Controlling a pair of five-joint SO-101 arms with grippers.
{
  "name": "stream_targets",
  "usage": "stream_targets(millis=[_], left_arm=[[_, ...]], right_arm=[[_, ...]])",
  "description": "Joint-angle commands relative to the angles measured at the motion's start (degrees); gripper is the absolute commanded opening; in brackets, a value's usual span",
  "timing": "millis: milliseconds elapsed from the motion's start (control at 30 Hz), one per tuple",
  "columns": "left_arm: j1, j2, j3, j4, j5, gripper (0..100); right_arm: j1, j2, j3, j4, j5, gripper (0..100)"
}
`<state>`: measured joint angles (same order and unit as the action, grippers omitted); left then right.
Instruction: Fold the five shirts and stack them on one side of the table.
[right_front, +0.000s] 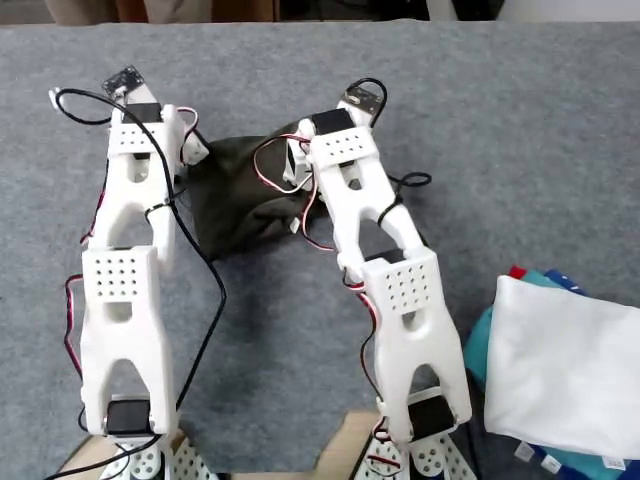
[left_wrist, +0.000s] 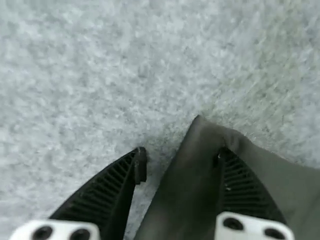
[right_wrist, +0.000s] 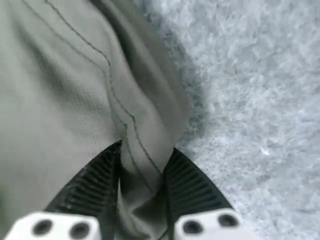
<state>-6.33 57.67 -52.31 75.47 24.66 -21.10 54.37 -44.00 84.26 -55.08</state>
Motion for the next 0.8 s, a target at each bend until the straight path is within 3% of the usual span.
stream_targets(millis=[0,133,367,567,767], left_arm=[[-0.26,1.63,-5.54,1.32,5.27,24],[-0.26,3.82,-10.11,3.78,7.21,22],[0.35,7.25,-15.65,4.04,7.21,1],[2.55,6.73,-19.52,7.56,7.21,2],[7.74,6.55,-33.05,16.18,7.21,2]], right_arm=[[2.24,0.31,-1.36,0.26,-0.09,0.4],[2.24,0.31,-1.36,0.26,-0.09,0.4],[1.98,0.22,-1.27,0.44,-0.09,0.4],[2.24,-1.36,-4.18,3.34,1.49,0.4],[2.33,-5.85,-12.53,12.57,1.76,0.4]])
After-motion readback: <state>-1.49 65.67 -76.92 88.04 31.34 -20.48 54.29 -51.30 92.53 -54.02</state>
